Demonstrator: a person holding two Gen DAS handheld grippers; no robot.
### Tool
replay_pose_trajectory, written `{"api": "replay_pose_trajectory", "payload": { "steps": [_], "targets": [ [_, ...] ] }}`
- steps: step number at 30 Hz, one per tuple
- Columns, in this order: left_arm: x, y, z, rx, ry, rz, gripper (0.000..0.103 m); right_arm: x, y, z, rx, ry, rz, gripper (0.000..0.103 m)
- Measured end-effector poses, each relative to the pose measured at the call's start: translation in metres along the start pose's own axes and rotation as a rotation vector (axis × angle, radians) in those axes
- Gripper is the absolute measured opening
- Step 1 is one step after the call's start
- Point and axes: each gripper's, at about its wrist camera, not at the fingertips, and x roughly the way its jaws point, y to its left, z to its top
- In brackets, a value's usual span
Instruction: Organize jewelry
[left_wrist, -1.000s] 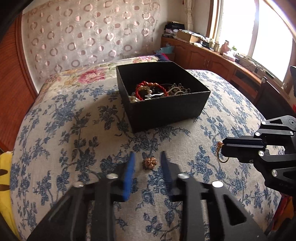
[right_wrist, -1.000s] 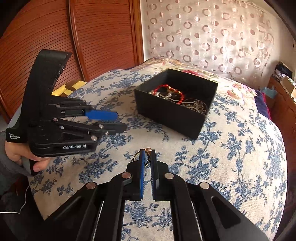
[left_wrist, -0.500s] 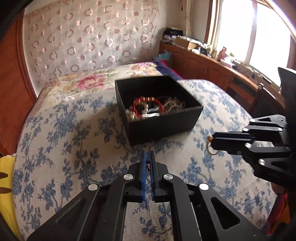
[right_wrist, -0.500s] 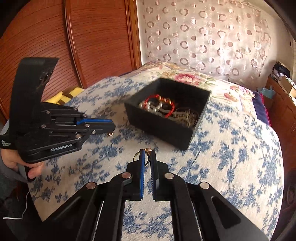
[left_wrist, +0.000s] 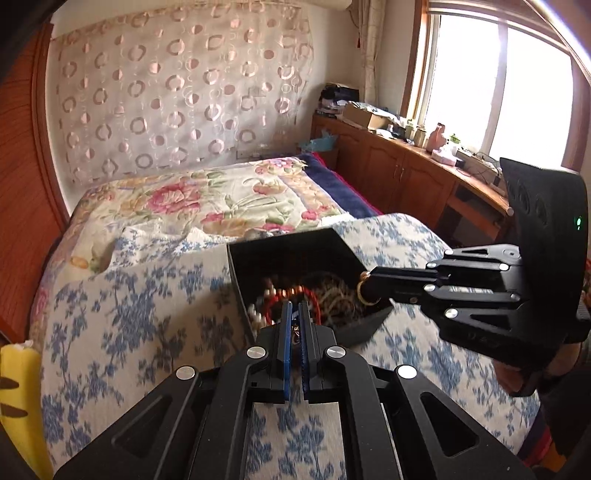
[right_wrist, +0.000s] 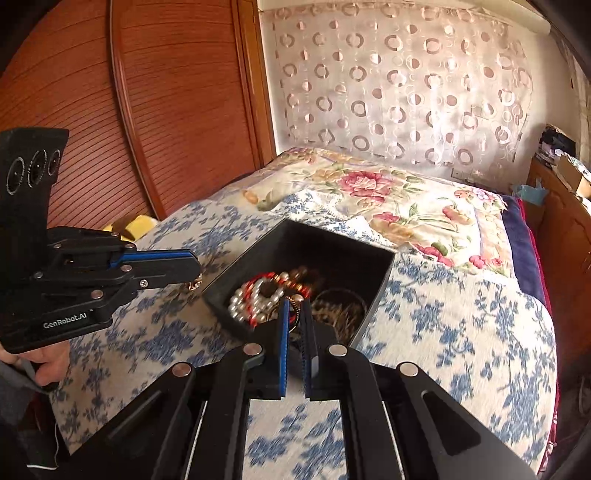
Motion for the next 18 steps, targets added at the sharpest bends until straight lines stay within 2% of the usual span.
{"api": "replay_pose_trajectory", "payload": {
  "steps": [6, 12, 15, 18],
  "targets": [
    [0.019, 0.001, 0.011, -0.005, 0.009, 0.001, 0.003, 0.016, -0.012, -0.004, 0.028, 0.018, 0.006, 0.008],
    [0.029, 0.000, 0.014, -0.016, 0.016, 0.009, 0.003, 0.011, -0.016, -0.011, 0.049, 0.011, 0.000, 0.011],
    [0.025, 0.001, 0.013, -0.028, 0.006, 0.022, 0.018, 0.004, -0.015, -0.016, 0.053, 0.005, -0.009, 0.012],
    [0.016, -0.001, 0.010, -0.024, -0.010, 0.033, 0.025, -0.005, -0.013, -0.020, 0.056, -0.004, -0.022, 0.012]
  ]
}}
